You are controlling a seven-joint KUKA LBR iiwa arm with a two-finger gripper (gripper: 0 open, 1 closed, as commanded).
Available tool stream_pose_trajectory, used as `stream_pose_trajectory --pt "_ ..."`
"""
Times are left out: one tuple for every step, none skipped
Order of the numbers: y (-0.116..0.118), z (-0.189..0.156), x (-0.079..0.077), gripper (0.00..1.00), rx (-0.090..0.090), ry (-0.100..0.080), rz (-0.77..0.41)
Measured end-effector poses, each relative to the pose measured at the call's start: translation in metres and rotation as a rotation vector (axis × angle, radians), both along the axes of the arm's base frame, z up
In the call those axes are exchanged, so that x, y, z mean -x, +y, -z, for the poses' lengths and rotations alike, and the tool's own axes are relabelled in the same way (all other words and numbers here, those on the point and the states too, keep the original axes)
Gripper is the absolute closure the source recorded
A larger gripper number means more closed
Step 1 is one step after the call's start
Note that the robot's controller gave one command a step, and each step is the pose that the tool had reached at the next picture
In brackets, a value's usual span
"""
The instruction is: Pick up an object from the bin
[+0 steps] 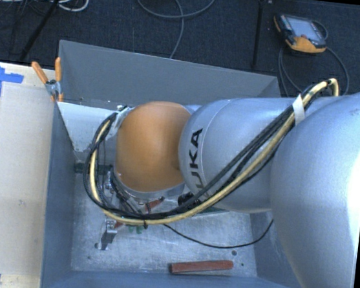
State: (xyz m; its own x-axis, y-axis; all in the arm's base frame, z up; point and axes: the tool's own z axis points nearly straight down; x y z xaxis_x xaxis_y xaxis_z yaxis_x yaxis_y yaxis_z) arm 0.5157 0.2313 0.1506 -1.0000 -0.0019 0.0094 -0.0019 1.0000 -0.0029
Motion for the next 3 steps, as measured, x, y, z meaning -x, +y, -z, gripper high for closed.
stream_pose_trajectory --pt "-0.001 -0.004 -0.002 0.0 -0.002 -0.007 0.003" --pt "-0.005 0.0 -0.018 0.0 -0.004 -0.009 0.059" --pt "-0.011 -0.015 -0.055 0.0 -0.001 -0.007 0.081"
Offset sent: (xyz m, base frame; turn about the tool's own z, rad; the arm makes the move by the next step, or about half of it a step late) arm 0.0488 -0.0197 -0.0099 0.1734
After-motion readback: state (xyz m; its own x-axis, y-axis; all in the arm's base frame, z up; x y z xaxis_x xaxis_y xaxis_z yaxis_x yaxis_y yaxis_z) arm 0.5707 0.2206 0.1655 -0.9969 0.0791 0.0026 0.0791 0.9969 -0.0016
